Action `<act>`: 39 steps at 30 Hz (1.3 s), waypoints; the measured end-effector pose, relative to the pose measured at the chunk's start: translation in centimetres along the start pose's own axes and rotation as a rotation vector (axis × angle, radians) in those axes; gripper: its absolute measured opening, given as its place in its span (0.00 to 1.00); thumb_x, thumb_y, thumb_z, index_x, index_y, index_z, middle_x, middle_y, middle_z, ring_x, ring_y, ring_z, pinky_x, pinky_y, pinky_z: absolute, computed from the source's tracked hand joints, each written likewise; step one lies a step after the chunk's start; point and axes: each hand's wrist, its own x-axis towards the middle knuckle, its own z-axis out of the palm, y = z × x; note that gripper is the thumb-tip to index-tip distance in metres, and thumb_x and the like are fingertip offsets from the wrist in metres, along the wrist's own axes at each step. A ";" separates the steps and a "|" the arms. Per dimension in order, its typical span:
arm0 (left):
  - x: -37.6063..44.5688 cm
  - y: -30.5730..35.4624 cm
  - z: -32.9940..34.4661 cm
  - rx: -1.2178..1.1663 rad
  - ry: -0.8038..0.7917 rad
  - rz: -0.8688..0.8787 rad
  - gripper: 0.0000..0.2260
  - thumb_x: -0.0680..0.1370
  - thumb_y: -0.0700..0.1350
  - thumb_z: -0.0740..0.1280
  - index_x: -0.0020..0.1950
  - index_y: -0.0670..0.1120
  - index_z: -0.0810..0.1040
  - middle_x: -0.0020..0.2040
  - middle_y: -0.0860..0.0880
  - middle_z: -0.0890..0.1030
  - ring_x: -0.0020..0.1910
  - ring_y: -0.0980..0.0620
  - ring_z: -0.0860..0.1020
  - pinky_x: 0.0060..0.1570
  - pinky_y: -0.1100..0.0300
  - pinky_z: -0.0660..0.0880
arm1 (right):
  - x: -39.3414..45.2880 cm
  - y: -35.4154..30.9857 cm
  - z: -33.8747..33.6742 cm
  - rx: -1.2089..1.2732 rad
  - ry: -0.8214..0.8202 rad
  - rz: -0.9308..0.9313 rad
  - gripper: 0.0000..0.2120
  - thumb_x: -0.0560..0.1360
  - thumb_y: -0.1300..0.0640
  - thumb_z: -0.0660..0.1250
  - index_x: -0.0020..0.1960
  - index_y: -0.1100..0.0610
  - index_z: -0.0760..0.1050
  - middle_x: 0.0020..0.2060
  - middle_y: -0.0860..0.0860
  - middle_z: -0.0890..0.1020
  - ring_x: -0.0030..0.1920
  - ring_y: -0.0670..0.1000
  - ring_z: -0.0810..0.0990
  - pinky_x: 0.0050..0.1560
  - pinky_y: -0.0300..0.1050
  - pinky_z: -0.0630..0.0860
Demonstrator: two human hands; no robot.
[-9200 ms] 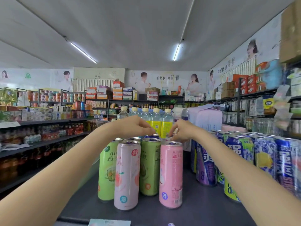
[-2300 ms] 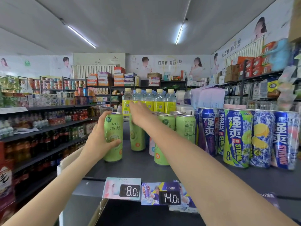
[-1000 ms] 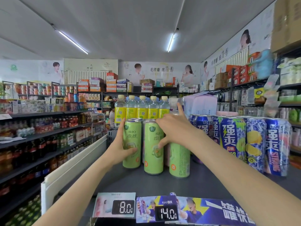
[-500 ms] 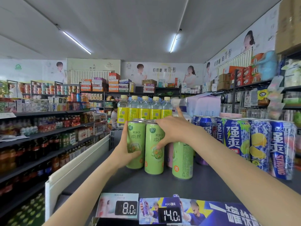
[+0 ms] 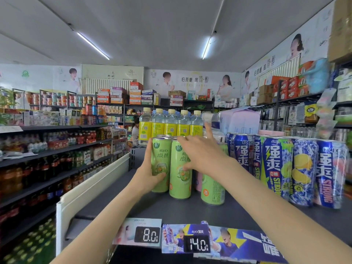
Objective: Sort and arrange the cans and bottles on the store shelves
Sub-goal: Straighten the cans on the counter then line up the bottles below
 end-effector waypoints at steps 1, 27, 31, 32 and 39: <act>-0.1 -0.2 0.0 -0.001 0.003 -0.001 0.46 0.74 0.36 0.68 0.71 0.68 0.38 0.65 0.56 0.72 0.62 0.52 0.74 0.64 0.46 0.70 | -0.2 -0.1 0.2 0.013 0.009 0.004 0.39 0.69 0.44 0.71 0.72 0.57 0.58 0.61 0.51 0.75 0.64 0.53 0.72 0.71 0.66 0.38; -1.2 -0.6 0.0 0.126 0.103 0.088 0.46 0.71 0.41 0.72 0.68 0.72 0.42 0.56 0.62 0.75 0.53 0.57 0.75 0.56 0.57 0.72 | 0.5 0.1 1.2 -0.007 0.054 0.012 0.38 0.68 0.42 0.71 0.69 0.60 0.62 0.58 0.52 0.78 0.62 0.52 0.75 0.71 0.53 0.34; -1.0 -0.6 0.2 0.147 0.106 0.100 0.46 0.72 0.42 0.72 0.67 0.71 0.41 0.53 0.66 0.72 0.51 0.60 0.72 0.51 0.65 0.69 | 1.2 0.0 1.6 -0.044 0.092 -0.002 0.38 0.68 0.43 0.71 0.70 0.61 0.62 0.55 0.52 0.80 0.59 0.52 0.78 0.67 0.50 0.30; -0.9 -0.5 0.3 0.154 0.114 0.101 0.46 0.72 0.42 0.72 0.67 0.70 0.40 0.54 0.65 0.71 0.50 0.62 0.72 0.49 0.67 0.69 | 1.4 -0.1 1.6 -0.059 0.096 0.000 0.38 0.68 0.43 0.72 0.70 0.61 0.62 0.54 0.52 0.81 0.57 0.52 0.78 0.67 0.50 0.30; -0.7 -0.1 0.5 0.199 0.132 0.101 0.46 0.73 0.41 0.71 0.68 0.68 0.38 0.62 0.62 0.68 0.60 0.60 0.71 0.54 0.67 0.67 | 2.3 -0.5 1.8 -0.119 0.104 0.039 0.35 0.71 0.49 0.72 0.70 0.62 0.62 0.53 0.53 0.80 0.55 0.53 0.79 0.71 0.54 0.34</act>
